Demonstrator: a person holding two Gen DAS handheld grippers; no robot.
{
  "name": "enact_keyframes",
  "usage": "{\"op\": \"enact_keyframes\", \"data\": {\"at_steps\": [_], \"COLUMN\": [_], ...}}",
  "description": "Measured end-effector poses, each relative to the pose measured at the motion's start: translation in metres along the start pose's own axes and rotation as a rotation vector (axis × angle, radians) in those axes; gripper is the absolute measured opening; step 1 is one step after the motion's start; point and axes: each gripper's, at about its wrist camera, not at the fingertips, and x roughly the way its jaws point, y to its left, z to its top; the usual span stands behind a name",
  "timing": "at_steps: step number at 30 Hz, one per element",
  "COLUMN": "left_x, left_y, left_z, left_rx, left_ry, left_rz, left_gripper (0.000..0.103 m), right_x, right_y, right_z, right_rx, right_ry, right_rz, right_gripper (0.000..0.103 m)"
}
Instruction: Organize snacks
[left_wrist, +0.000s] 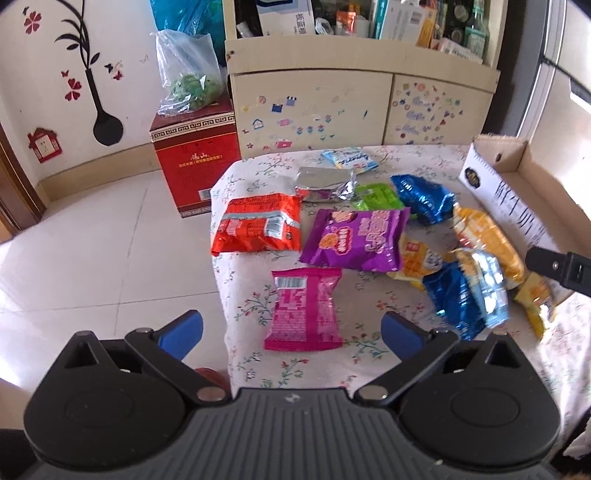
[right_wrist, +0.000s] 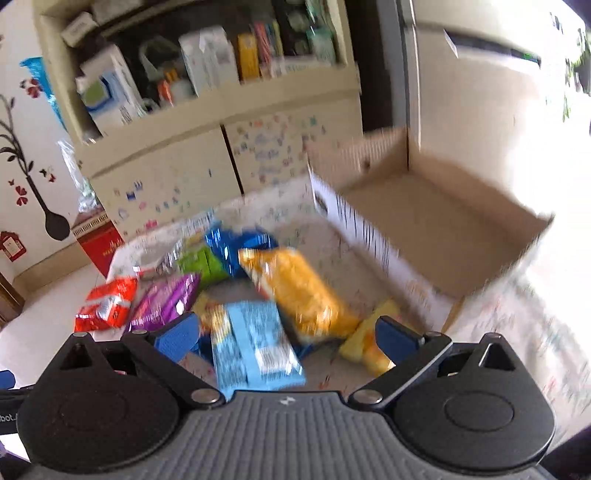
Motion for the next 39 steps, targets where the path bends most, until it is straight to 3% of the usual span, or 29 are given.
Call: {"op": "enact_keyframes", "data": {"at_steps": [4,7,10,16,26,32,39], "left_x": [-0.009,-0.016,-0.024,-0.016,0.02,0.03,0.039], "left_y": [-0.001,-0.002,-0.004,-0.011,-0.025,-0.034,-0.031], "left_z": [0.011,0.019,0.029,0.04,0.041,0.049,0.046], "left_rx": [-0.024,-0.023,0.003,0.026,-0.002,0.029,-0.024], "left_ry": [0.002,-0.007,-0.039,-0.022,0.056,0.06,0.096], "left_rz": [-0.003,0.01,0.053,0.094,0.102,0.114,0.077], "left_gripper": [0.102,0.102,0.102,0.102,0.102,0.102,0.102], "right_x": [-0.014,-0.019,-0.018,0.0,0.034,0.046,0.049], "right_y": [0.004,0.007,0.012,0.029,0.041,0.042,0.037], "right_z": [0.015,0.026,0.036,0.039,0.046,0.051,0.043], "right_rx": [-0.11,-0.206,-0.267,-0.299,-0.27,-0.26,-0.263], "right_ry": [-0.071,-0.075,-0.049,0.087,0.201,0.221,0.244], "right_rz": [-0.041,-0.068,-0.043,-0.012,-0.051,-0.061,-0.069], "right_gripper": [0.103,0.103,0.103,0.103,0.103,0.103,0.103]}}
